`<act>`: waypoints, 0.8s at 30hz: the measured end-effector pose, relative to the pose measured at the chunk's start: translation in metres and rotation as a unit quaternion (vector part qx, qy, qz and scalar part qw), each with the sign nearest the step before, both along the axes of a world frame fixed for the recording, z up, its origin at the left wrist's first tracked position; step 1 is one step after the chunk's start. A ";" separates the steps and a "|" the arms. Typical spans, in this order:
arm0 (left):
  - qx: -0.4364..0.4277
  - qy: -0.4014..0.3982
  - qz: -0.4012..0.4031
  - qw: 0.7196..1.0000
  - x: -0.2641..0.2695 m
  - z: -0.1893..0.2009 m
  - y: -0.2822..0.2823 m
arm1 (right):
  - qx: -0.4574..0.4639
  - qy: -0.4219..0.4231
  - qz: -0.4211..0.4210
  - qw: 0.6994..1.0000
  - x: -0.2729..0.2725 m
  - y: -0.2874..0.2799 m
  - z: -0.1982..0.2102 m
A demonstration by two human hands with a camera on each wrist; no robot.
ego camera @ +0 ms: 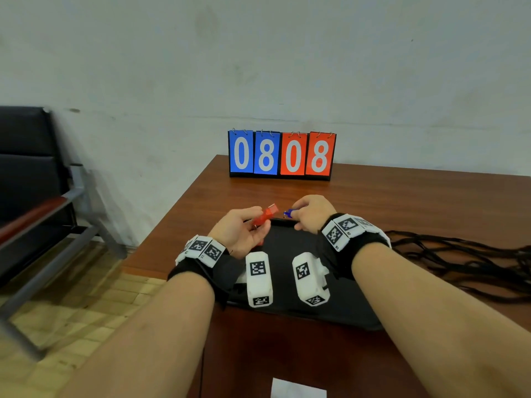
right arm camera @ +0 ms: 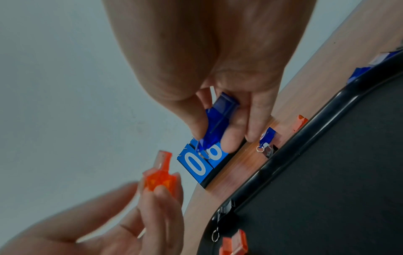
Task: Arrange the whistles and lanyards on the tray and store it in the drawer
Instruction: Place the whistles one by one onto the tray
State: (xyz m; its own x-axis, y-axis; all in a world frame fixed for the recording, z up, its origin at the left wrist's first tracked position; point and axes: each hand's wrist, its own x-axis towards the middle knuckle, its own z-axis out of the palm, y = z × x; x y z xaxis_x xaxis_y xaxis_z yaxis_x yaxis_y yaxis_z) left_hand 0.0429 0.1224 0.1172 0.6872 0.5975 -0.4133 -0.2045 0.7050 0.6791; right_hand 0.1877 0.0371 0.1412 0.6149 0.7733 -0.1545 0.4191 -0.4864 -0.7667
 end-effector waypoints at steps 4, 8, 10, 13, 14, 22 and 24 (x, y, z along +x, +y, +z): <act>0.153 0.118 0.000 0.981 -0.003 -0.006 0.010 | -0.011 -0.002 0.011 1.000 -0.003 0.001 -0.002; 0.306 0.248 -0.044 0.918 -0.016 -0.014 0.024 | -0.016 0.008 0.021 1.000 -0.005 0.006 -0.009; 0.375 0.296 -0.062 0.877 -0.020 -0.018 0.027 | -0.012 0.005 0.018 1.000 -0.006 0.008 -0.015; 0.467 0.365 -0.082 0.801 -0.020 -0.022 0.028 | -0.013 -0.010 0.022 1.000 -0.006 0.009 -0.021; 0.478 0.375 -0.092 0.789 -0.019 -0.023 0.028 | -0.015 -0.015 0.022 1.000 -0.006 0.009 -0.022; 0.492 0.405 -0.232 0.735 -0.006 -0.032 0.027 | -0.015 -0.019 0.021 0.999 -0.002 0.016 -0.032; 0.521 0.440 -0.244 0.689 -0.003 -0.032 0.030 | -0.010 -0.017 0.017 1.000 0.000 0.018 -0.035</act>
